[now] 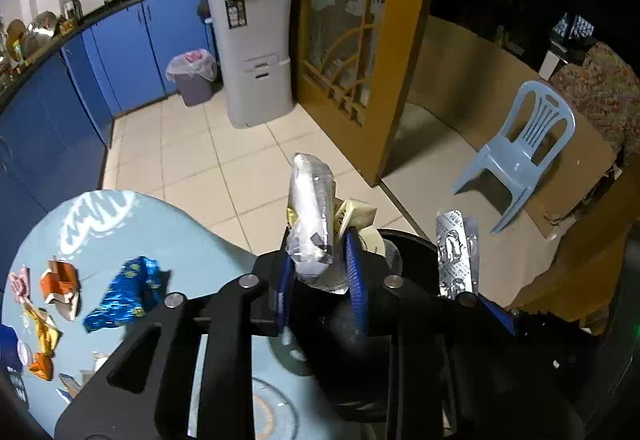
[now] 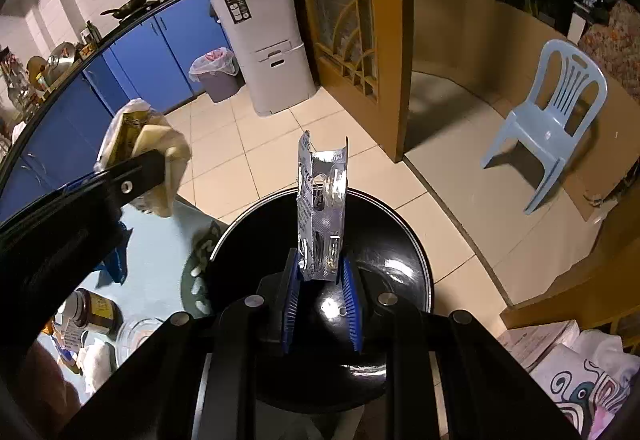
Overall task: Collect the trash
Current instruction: 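Open left tool to drop the snack bag into the bin while right tool drops the blister pack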
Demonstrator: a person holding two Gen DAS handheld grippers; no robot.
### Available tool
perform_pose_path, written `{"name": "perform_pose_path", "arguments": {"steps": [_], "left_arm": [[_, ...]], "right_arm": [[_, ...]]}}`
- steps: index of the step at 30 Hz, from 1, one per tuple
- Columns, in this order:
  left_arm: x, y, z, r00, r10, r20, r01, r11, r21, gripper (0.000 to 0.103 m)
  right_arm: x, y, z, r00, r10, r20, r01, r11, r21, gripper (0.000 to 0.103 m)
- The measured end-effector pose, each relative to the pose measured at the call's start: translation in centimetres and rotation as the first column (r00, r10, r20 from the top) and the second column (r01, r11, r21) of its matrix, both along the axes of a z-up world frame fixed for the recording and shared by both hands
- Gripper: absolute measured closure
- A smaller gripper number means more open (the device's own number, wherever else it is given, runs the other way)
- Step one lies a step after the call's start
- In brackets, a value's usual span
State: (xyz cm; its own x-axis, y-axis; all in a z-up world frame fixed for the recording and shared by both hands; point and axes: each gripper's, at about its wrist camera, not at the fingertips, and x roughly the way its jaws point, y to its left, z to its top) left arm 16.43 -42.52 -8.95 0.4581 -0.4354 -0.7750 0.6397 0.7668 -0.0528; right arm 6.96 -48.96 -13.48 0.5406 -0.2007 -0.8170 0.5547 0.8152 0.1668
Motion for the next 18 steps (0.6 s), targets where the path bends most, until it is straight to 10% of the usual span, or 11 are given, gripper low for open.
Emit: {"name": "perform_pose_path", "arguments": {"steps": [2,4,18], "left_arm": [[-0.1,-0.4,-0.2,1.000,-0.008,-0.016,0.008,1.000,-0.008,0.055],[-0.4,-0.4,0.2,1.000,-0.005,-0.005,0.005,0.999,-0.035,0.005],[-0.6,0.6,1.7,0.993,0.056,0.101,-0.052,0.998,-0.043,0.005]], "right_arm": [[0.0,-0.4,-0.2,1.000,-0.002,0.000,0.002,1.000,0.003,0.082],[-0.1,-0.8,-0.3,1.000,-0.002,0.001,0.002,1.000,0.008,0.082],[-0.3,-1.6,-0.8,1.000,0.005,0.015,-0.006,0.999,0.045,0.079]]}}
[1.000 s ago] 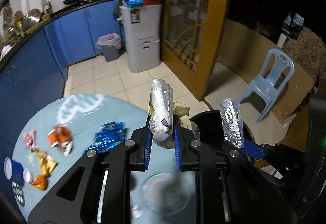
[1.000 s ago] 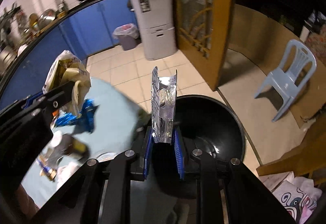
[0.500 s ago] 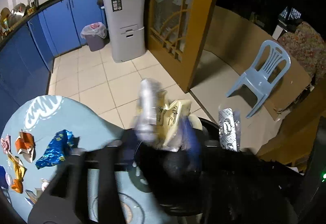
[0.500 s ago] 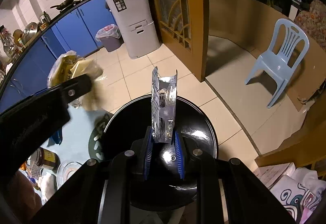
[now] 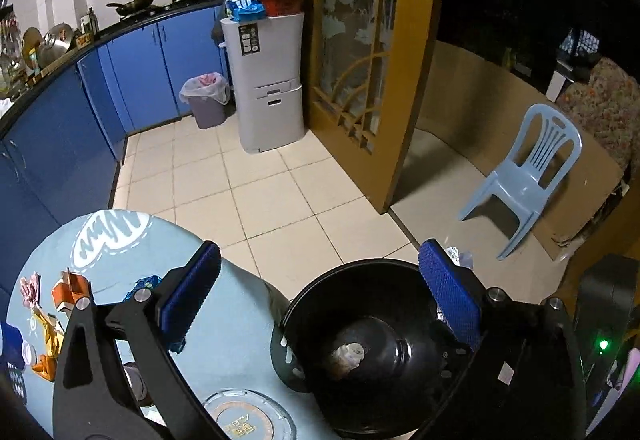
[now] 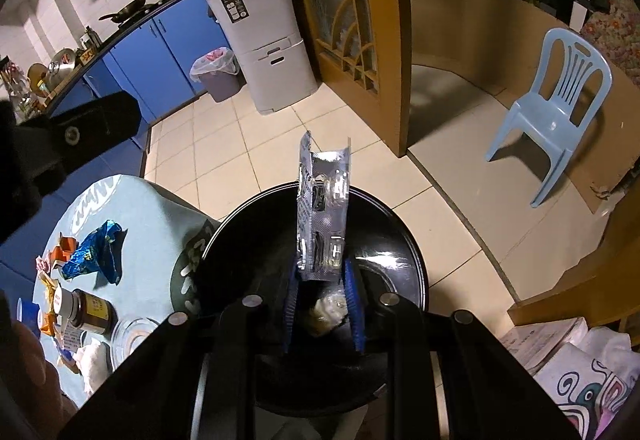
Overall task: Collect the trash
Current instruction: 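Open left tool to drop the snack bag into the bin while right tool drops the blister pack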
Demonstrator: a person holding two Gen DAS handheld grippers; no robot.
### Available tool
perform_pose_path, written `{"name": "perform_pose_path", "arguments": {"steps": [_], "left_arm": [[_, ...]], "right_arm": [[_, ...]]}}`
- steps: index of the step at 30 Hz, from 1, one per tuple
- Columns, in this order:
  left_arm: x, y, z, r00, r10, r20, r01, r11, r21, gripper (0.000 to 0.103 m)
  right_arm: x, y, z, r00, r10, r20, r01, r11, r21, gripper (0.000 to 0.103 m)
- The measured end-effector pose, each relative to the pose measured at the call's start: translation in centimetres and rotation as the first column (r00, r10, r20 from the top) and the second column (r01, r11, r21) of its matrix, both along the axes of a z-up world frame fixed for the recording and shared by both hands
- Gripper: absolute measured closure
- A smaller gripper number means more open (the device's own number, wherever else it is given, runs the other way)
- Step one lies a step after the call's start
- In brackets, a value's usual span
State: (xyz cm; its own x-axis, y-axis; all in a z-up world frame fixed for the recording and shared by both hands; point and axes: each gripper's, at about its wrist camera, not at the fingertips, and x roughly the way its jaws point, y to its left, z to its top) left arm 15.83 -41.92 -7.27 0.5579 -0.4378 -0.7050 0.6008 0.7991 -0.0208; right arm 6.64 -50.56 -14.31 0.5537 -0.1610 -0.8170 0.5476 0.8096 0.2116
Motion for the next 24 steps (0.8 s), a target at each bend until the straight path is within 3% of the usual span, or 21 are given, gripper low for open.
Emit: {"name": "perform_pose_path", "arguments": {"steps": [9,19,22,23,24], "left_arm": [[0.4,0.6,-0.2,1.000,0.014,-0.013,-0.014,1.000,0.003,0.005],[0.5,1.3,-0.1,1.000,0.024,-0.014,-0.024,1.000,-0.006,0.005],[0.8,1.6,0.0,0.999,0.031,-0.016,-0.032,0.999,-0.009,0.005],[0.8,1.7,-0.1,0.999,0.034,-0.014,-0.034,0.999,-0.008,0.005],[0.8,1.8,0.0,0.999,0.036,-0.012,-0.036,0.999,-0.008,0.005]], "right_arm": [[0.0,-0.4,0.2,1.000,-0.011,0.028,0.010,0.999,0.045,0.072],[1.0,-1.2,-1.5,0.999,-0.038,-0.034,0.043,0.987,0.153,0.072],[0.8,-1.7,-2.5,0.997,-0.069,0.032,0.059,0.969,0.240,0.070],[0.4,-1.8,-2.7,0.991,-0.056,0.122,0.021,0.963,0.270,0.069],[0.7,-1.8,-2.6,0.989,-0.012,0.147,-0.027,0.966,0.256,0.032]]}}
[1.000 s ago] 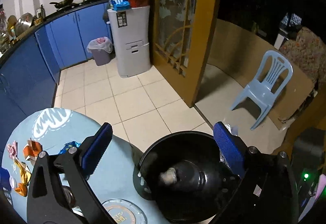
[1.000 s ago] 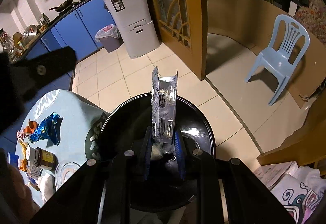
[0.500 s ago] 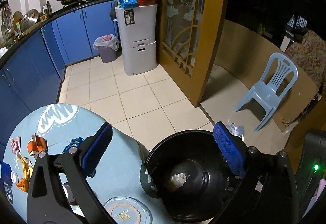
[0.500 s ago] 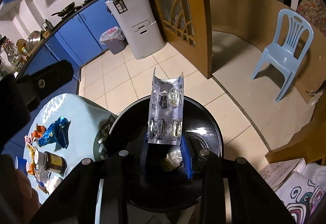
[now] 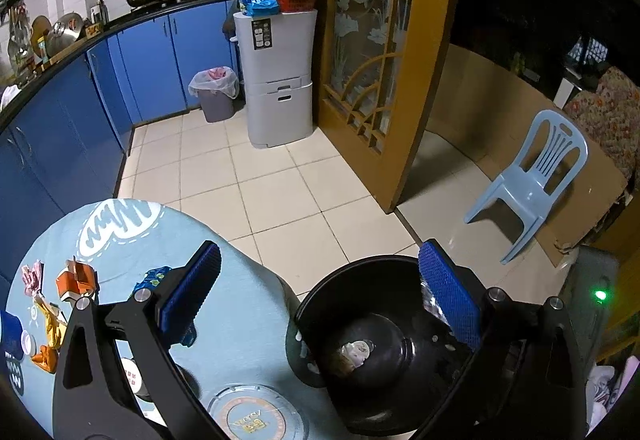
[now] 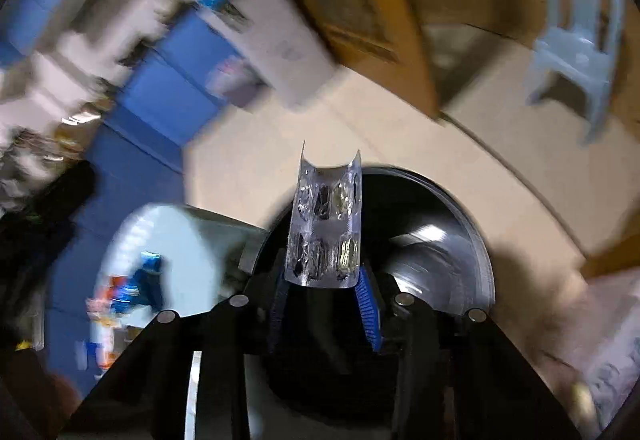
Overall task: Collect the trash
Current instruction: 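Open left tool to drop the snack bag into the bin while right tool drops the blister pack, then move both tools back over the table toward the white tissue and clear lid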
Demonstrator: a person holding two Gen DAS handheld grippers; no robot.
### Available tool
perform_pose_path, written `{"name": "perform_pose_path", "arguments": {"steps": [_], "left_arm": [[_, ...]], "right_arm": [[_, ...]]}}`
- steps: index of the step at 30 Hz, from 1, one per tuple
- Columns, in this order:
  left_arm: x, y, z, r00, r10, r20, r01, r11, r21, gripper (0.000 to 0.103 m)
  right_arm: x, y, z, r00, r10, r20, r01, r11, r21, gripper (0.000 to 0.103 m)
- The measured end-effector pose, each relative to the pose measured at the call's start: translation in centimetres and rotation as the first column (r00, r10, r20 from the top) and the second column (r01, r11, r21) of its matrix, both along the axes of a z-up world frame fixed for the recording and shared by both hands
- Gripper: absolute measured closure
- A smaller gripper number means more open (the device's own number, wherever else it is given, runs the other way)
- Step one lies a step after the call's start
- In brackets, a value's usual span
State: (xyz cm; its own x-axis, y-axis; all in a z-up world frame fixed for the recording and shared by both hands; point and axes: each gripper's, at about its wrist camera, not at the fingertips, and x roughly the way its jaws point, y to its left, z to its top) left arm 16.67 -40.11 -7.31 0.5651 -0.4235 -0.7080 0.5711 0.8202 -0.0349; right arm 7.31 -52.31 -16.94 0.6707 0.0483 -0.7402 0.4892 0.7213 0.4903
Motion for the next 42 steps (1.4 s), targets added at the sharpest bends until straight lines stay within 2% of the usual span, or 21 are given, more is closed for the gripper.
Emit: {"name": "perform_pose_path", "arguments": {"steps": [1,6,30,35,42], "left_arm": [[0.0,0.1,0.0,1.000,0.003,0.000,-0.003,1.000,-0.001,0.005],[0.1,0.4,-0.1,1.000,0.008,-0.004,-0.008,1.000,-0.001,0.005],[-0.8,2.4,0.7,1.000,0.029,-0.007,-0.029,0.999,-0.020,0.005],[-1.5,4.5,0.8,0.998,0.062,0.010,-0.062,0.998,0.006,0.005],[-2.2,10.4,0.7,0.989,0.148,0.026,-0.148,0.989,0.025,0.005]], "right_arm": [[0.8,0.5,0.0,0.997,0.066,-0.045,-0.069,0.996,-0.064,0.009],[1.3,2.0,0.6,0.994,0.045,-0.103,-0.071,0.961,-0.266,0.007],[0.7,3.4,2.0,0.992,0.078,-0.100,-0.102,0.959,-0.265,0.007],[0.3,5.0,2.5,0.987,0.123,-0.103,-0.147,0.952,-0.267,0.007],[0.1,9.7,3.2,0.967,0.233,-0.101,-0.252,0.926,-0.283,0.007]]}}
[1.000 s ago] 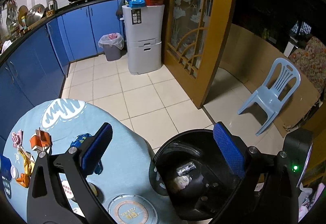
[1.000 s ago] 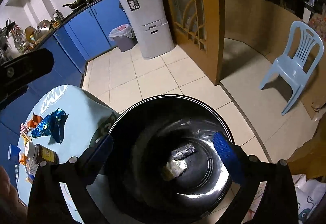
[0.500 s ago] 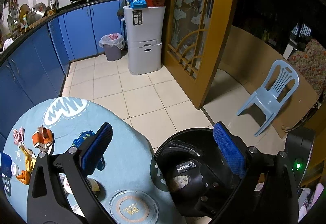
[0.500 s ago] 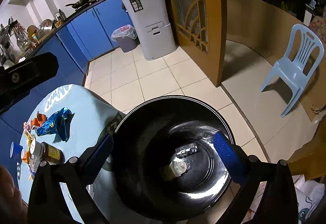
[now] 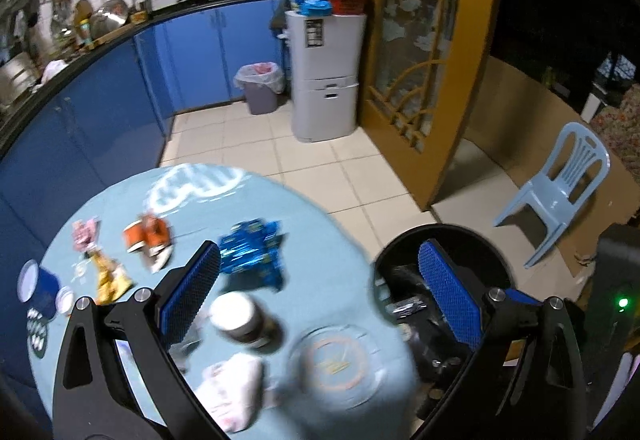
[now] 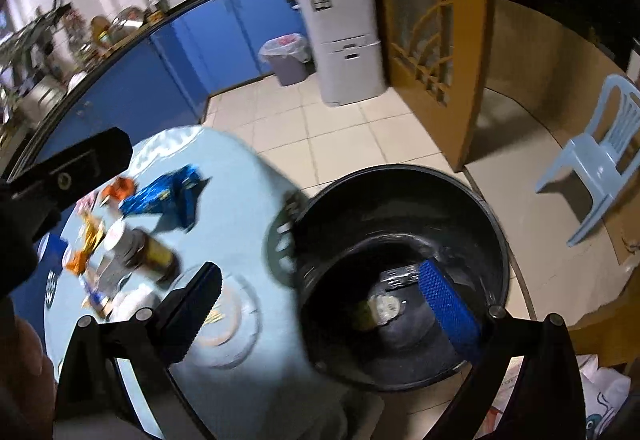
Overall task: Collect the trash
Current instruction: 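Move both tools back over the table toward the white tissue and clear lid, then grasp the white crumpled tissue with left tool while right tool grasps the clear plastic lid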
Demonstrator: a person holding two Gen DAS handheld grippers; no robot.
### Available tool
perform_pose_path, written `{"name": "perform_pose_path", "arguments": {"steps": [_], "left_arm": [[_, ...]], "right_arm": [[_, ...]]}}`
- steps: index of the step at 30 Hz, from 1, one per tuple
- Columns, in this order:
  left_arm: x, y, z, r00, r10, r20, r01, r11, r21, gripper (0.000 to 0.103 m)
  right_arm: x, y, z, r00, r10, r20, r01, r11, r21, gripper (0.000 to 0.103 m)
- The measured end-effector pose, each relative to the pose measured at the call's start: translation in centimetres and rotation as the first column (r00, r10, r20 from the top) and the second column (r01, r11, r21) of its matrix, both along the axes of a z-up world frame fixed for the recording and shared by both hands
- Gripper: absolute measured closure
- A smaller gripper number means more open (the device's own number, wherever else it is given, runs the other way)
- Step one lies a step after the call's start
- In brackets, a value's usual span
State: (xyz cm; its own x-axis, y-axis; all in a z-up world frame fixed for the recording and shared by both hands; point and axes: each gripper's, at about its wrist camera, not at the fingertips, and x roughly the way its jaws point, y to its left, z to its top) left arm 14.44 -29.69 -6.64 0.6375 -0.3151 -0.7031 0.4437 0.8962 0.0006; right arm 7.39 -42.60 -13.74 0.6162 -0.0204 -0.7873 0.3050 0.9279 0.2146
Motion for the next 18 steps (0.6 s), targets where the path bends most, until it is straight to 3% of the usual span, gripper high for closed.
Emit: {"name": "perform_pose_path", "arguments": {"steps": [4,12,18], "left_arm": [[-0.4,4.0,-1.2,0.998,0.054,-0.031,-0.053,0.998,0.019,0.005],[-1.9,10.2,-5.5,0.964,0.056,-0.259,-0.061,0.998,-0.013,0.010],[-2.7,9.9,-8.3,0.941,0.050,-0.335,-0.038,0.998,0.042,0.028]], "right_arm": [[0.0,2.9,-0.7,0.997,0.068,-0.025,-0.068,0.998,-0.008,0.007],[-0.8,8.4,-2.6,0.974,0.205,-0.096,-0.211,0.976,-0.056,0.007],[-1.1,10.1,-3.7,0.958,0.256,-0.129,-0.268,0.960,-0.080,0.007]]}}
